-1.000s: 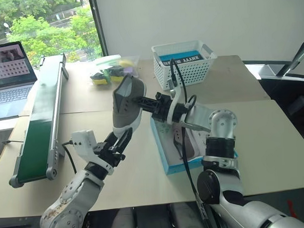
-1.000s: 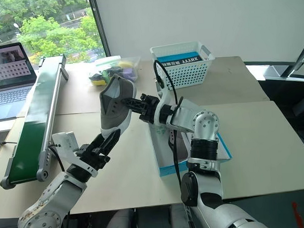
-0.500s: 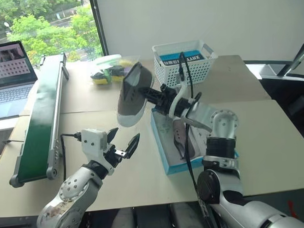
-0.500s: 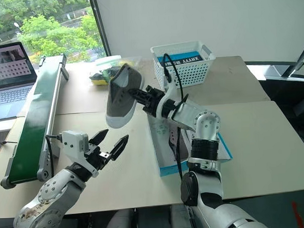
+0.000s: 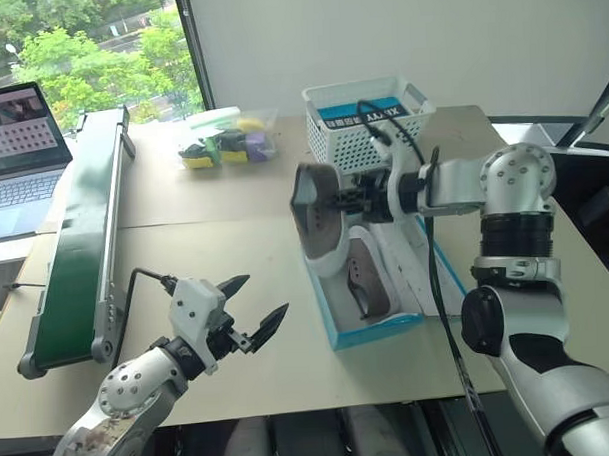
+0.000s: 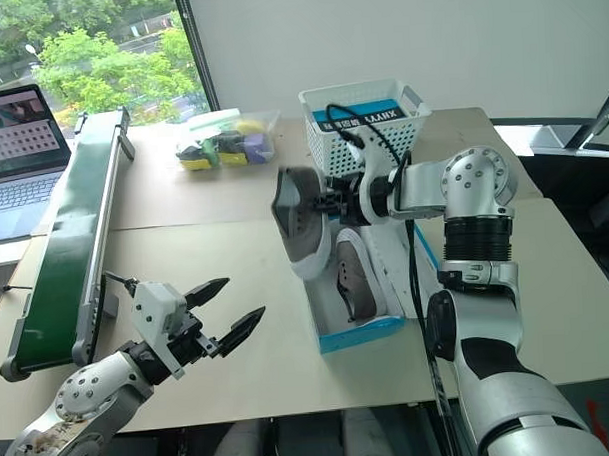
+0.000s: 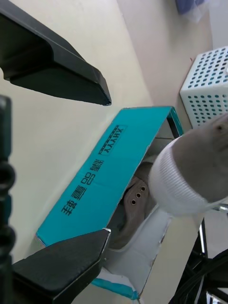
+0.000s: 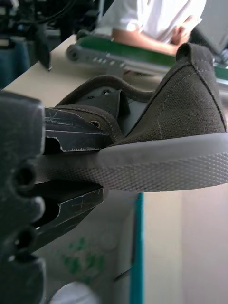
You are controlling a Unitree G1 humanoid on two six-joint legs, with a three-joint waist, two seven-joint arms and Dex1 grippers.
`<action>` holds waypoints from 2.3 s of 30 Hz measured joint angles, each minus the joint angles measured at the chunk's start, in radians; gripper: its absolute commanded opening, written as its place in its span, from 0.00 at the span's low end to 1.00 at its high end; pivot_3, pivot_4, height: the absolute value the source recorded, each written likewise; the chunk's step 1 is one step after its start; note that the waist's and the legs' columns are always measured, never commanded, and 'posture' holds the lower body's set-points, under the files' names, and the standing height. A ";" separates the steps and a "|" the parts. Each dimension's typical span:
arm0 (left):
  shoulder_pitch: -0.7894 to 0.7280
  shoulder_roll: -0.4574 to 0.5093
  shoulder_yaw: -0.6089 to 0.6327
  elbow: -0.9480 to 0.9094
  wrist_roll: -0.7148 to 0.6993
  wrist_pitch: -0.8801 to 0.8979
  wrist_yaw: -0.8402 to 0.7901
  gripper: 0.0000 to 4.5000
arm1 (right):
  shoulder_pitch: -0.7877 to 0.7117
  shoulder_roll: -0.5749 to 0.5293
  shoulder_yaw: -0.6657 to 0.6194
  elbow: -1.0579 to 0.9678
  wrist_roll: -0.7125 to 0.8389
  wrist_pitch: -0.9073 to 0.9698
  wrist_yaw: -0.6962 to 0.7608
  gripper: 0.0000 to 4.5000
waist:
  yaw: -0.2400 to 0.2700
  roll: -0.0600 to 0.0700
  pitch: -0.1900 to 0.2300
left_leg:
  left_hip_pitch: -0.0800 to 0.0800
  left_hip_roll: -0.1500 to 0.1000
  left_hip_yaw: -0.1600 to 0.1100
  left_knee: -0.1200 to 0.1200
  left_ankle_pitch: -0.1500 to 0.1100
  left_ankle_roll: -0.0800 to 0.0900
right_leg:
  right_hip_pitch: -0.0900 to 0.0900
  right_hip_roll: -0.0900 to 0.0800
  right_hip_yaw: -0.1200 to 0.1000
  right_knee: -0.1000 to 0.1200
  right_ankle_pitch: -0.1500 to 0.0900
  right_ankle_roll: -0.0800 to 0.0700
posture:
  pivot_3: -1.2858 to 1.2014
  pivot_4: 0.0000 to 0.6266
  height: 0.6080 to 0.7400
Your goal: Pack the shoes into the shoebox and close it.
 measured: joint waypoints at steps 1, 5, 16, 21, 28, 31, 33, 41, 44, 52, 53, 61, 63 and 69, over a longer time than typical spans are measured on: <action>0.001 0.003 0.000 0.005 0.016 -0.010 -0.014 0.99 | 0.005 -0.020 0.032 -0.002 -0.015 0.007 0.008 0.09 | 0.001 0.000 0.000 | 0.000 0.000 0.000 0.000 0.000 0.000 | 0.000 0.000 0.000 0.000 0.000 0.000 | 0.52 0.24 0.98; 0.003 0.017 -0.007 0.037 0.063 -0.053 -0.066 0.99 | 0.068 -0.047 0.113 -0.014 -0.093 0.010 0.035 0.09 | 0.003 0.000 0.000 | 0.000 0.000 0.000 0.000 0.000 0.000 | 0.001 0.000 0.000 -0.001 0.000 0.000 | 0.52 0.24 0.98; 0.001 -0.001 -0.024 0.046 0.121 -0.068 -0.098 0.99 | 0.188 0.007 0.231 -0.117 -0.224 0.003 0.093 0.09 | 0.001 0.000 0.000 | 0.000 0.000 0.000 0.000 0.000 0.000 | 0.000 0.000 0.000 0.000 0.000 0.001 | 0.52 0.24 0.98; 0.000 -0.012 -0.027 0.048 0.140 -0.068 -0.100 1.00 | 0.186 0.022 0.247 -0.117 -0.286 -0.020 0.125 0.37 | 0.000 -0.001 -0.001 | 0.002 0.000 0.000 0.000 0.000 0.000 | 0.002 0.000 0.000 0.001 0.000 0.001 | 0.52 0.24 0.98; -0.001 -0.015 -0.033 0.054 0.159 -0.068 -0.108 1.00 | 0.132 0.047 0.204 -0.108 -0.328 -0.040 0.147 0.88 | 0.001 -0.001 0.000 | 0.002 0.000 0.000 0.000 0.000 0.000 | 0.001 0.000 0.000 0.001 0.000 0.001 | 0.52 0.24 0.98; -0.002 -0.019 -0.033 0.072 0.166 -0.069 -0.118 1.00 | 0.102 0.049 0.152 -0.119 -0.324 -0.044 0.174 0.88 | 0.003 0.000 0.000 | 0.001 0.000 0.000 0.000 0.000 0.000 | 0.000 0.000 0.000 0.001 0.000 0.001 | 0.52 0.24 0.98; -0.009 -0.027 -0.035 0.089 0.169 -0.074 -0.127 1.00 | 0.087 0.034 0.130 -0.153 -0.299 -0.065 0.238 0.88 | 0.003 0.000 0.000 | 0.001 0.000 0.000 0.000 0.000 0.000 | 0.001 0.000 0.000 0.001 0.000 0.001 | 0.52 0.24 0.98; -0.005 -0.049 -0.064 0.160 0.203 -0.183 -0.176 1.00 | 0.259 -0.226 0.082 -0.431 -0.077 -0.176 0.688 0.76 | 0.030 -0.001 0.000 | 0.001 0.000 0.000 0.000 -0.001 0.002 | 0.002 0.000 -0.001 -0.002 -0.001 0.001 | 0.52 0.24 0.98; 0.000 -0.048 -0.065 0.171 0.209 -0.206 -0.194 1.00 | 0.426 -0.317 0.032 -0.520 -0.016 -0.206 0.814 0.55 | 0.036 0.000 0.000 | 0.001 -0.001 0.001 0.001 -0.002 0.003 | 0.002 -0.001 0.000 -0.002 -0.001 0.002 | 0.52 0.24 0.98; -0.026 -0.037 -0.067 0.220 0.210 -0.227 -0.253 1.00 | 0.873 -0.421 -0.236 -0.671 0.165 -0.244 0.974 0.01 | 0.029 0.000 0.000 | 0.002 0.000 0.002 0.003 -0.002 0.003 | 0.004 0.000 0.001 0.001 -0.005 0.008 | 0.52 0.24 0.98; -0.032 -0.037 -0.069 0.224 0.210 -0.227 -0.259 1.00 | 0.912 -0.432 -0.243 -0.690 0.164 -0.260 0.980 0.01 | 0.028 0.000 0.000 | 0.002 0.000 0.003 0.003 -0.002 0.003 | 0.004 0.000 0.002 0.001 -0.005 0.009 | 0.52 0.24 0.98; -0.085 -0.033 -0.081 0.260 0.211 -0.228 -0.298 1.00 | 1.274 -0.499 -0.031 -0.768 -0.116 -0.530 0.958 0.01 | 0.034 -0.001 -0.002 | 0.003 0.000 0.004 0.005 -0.002 0.003 | 0.005 0.000 0.003 0.001 -0.006 0.010 | 0.52 0.24 0.98; -0.090 -0.033 -0.081 0.261 0.211 -0.227 -0.305 1.00 | 1.305 -0.471 -0.012 -0.750 -0.162 -0.583 0.931 0.01 | 0.031 -0.001 -0.002 | 0.004 0.001 0.004 0.005 -0.002 0.003 | 0.005 0.000 0.003 0.001 -0.006 0.010 | 0.52 0.24 0.98; -0.091 -0.032 -0.082 0.261 0.210 -0.224 -0.317 1.00 | 1.247 -0.291 0.022 -0.553 -0.328 -0.709 0.702 0.01 | 0.032 -0.002 -0.003 | 0.005 0.000 0.004 0.006 -0.002 0.003 | 0.005 0.000 0.003 0.001 -0.006 0.010 | 0.52 0.24 0.98</action>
